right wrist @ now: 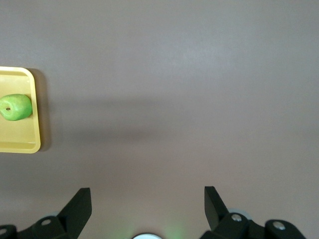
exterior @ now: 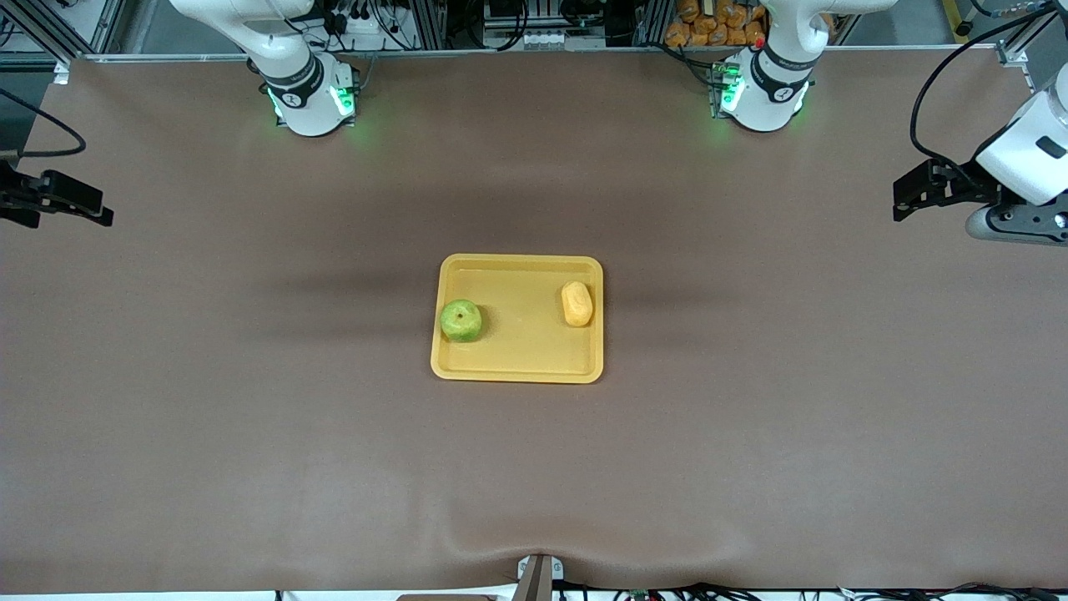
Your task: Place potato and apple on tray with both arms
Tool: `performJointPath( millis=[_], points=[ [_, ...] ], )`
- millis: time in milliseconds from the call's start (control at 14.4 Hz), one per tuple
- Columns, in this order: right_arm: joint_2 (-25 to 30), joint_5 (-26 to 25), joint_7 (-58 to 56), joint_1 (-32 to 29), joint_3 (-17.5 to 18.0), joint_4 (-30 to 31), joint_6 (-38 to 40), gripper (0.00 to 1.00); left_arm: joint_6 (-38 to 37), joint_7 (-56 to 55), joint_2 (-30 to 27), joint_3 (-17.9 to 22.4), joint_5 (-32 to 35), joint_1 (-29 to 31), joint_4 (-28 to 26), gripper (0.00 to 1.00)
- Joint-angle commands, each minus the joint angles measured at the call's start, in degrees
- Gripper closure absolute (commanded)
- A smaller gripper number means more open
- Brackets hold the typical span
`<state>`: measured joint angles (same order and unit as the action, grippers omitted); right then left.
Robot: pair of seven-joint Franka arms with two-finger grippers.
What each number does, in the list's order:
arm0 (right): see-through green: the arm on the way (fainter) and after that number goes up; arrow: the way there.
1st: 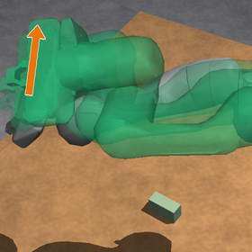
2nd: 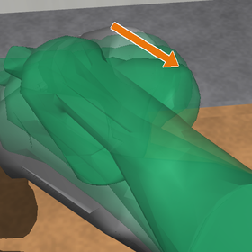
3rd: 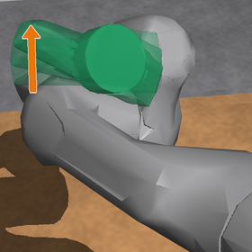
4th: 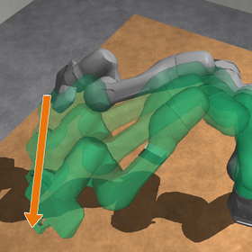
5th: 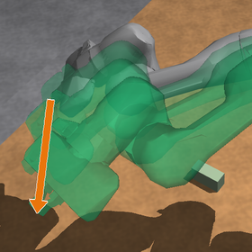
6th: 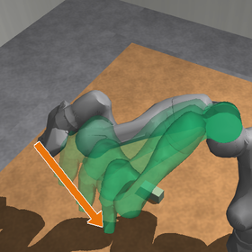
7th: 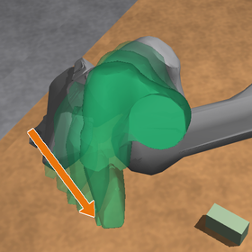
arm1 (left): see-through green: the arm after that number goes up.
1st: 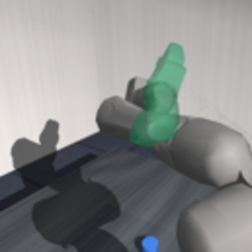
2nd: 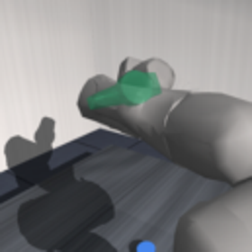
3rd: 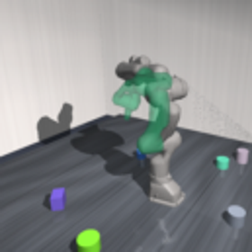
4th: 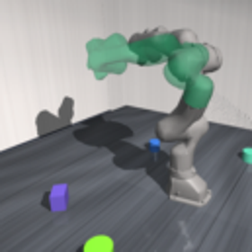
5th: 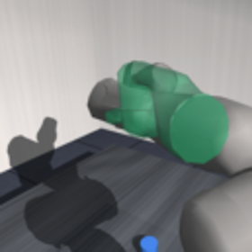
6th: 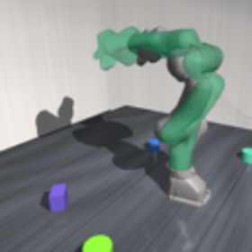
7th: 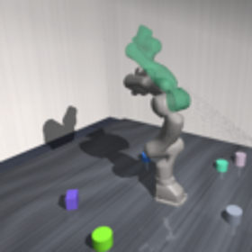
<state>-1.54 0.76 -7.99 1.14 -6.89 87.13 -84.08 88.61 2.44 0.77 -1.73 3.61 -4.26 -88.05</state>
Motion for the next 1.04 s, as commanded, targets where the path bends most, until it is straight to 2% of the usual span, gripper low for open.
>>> performJointPath(
  millis=[0, 208, 417, 625, 764, 972],
  points=[
    [5.50, -1.20, -2.55, 0.18, -0.84, 7.35, -4.16, 0.00, -0.28, 1.17, -0.77, 0.32, -1.50, 0.66, -0.11, 0.00],
    [4.71, -1.90, -2.20, 1.05, 0.03, 3.23, -2.67, 0.00, -0.63, 0.55, -0.69, -0.03, -1.15, 0.48, -0.20, 0.00],
    [3.12, -5.50, -2.03, 1.06, 0.83, -2.92, -1.62, 0.00, -0.63, 0.55, -0.77, -0.03, -1.06, 0.57, -0.20, 0.00],
    [2.33, -4.63, -2.29, 1.06, 0.92, -5.22, -0.22, 0.00, -0.99, 0.55, -0.77, -0.03, -1.06, 0.66, -0.29, 0.00],
    [2.33, -2.36, -2.47, 0.97, 0.57, -5.39, 5.56, 0.00, -0.99, 0.55, -0.77, -0.12, -1.06, 0.57, -0.20, 0.00],
    [2.33, -0.06, -2.56, 0.61, -0.75, -5.31, 6.56, 0.00, -0.99, 0.90, -0.69, -0.12, -1.06, 0.57, -0.02, 0.00]
  ],
)
